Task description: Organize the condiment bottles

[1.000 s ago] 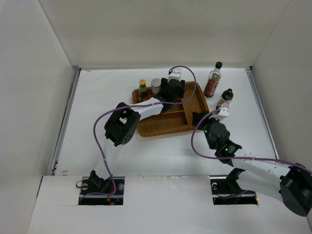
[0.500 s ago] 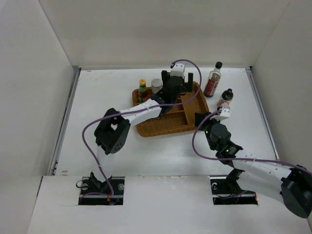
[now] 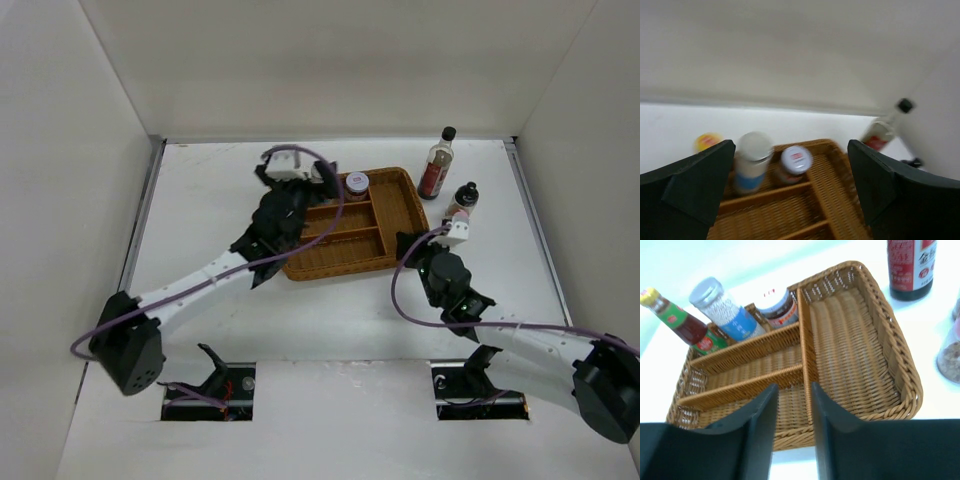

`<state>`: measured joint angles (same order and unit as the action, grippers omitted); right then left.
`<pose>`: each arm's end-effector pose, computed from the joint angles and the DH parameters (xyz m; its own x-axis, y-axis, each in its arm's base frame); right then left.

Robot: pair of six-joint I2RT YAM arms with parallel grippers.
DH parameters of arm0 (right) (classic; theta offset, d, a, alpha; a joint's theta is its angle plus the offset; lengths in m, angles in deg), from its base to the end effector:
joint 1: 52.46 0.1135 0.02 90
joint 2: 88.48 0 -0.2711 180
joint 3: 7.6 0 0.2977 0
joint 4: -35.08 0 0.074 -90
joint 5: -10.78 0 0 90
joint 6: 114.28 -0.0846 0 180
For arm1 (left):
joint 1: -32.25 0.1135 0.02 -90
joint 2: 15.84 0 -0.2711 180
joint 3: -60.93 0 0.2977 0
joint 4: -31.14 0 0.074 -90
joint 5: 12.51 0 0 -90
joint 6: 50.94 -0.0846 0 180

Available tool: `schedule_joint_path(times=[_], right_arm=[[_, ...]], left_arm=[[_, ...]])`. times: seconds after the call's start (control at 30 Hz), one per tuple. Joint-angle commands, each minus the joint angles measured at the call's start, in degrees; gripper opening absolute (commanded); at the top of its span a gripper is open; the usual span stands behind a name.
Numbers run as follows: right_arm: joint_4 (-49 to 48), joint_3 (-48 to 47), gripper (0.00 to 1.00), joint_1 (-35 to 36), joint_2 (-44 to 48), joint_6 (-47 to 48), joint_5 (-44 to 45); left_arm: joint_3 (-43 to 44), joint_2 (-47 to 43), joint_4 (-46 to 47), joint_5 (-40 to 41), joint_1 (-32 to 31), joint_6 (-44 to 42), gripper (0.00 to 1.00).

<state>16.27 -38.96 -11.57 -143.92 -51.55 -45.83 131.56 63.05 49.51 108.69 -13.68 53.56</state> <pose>0.2437 0.1494 0.2020 -0.1223 0.4001 -0.9083 -0.0858 0.9074 0.4113 0.3142 -0.2616 0.3624 0.0531 -0.3628 -0.9303 0.2822 0.8992 -0.3345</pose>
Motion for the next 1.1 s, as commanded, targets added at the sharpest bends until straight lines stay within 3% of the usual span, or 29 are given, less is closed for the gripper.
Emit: schedule_joint_path(times=[0.0, 0.2, 0.33, 0.53, 0.67, 1.07], right_arm=[[-2.3, -2.9, 0.42, 0.0, -2.7, 2.0, -1.9], [2.7, -10.7, 0.65, -0.4, -6.6, 3.0, -1.7], [8.8, -20.1, 0.73, -6.3, -10.3, 6.7, -1.2], [15.5, -34.4, 0.85, -18.7, -18.7, 15.7, 3.9], [20.5, -43.3, 0.88, -25.3, -26.4, 16.0, 1.4], [23.0, -61.8, 0.89, -30.6, -44.6, 18.0, -5.6]], left_arm=[[-12.0, -7.9, 0.4, 6.1, 4.9, 5.2, 1.00], [-34.1, -24.1, -3.9, 6.6, 16.3, 18.4, 1.00], [-43.9, -31.8, -4.4, 6.2, 21.3, 25.5, 1.00], [-48.3, -34.4, -6.4, 5.0, 25.3, 30.7, 1.00], [-49.5, -31.7, -3.8, 2.5, 26.6, 33.2, 1.00], [-50.8, -28.9, 1.1, -0.4, 27.6, 33.9, 1.00]])
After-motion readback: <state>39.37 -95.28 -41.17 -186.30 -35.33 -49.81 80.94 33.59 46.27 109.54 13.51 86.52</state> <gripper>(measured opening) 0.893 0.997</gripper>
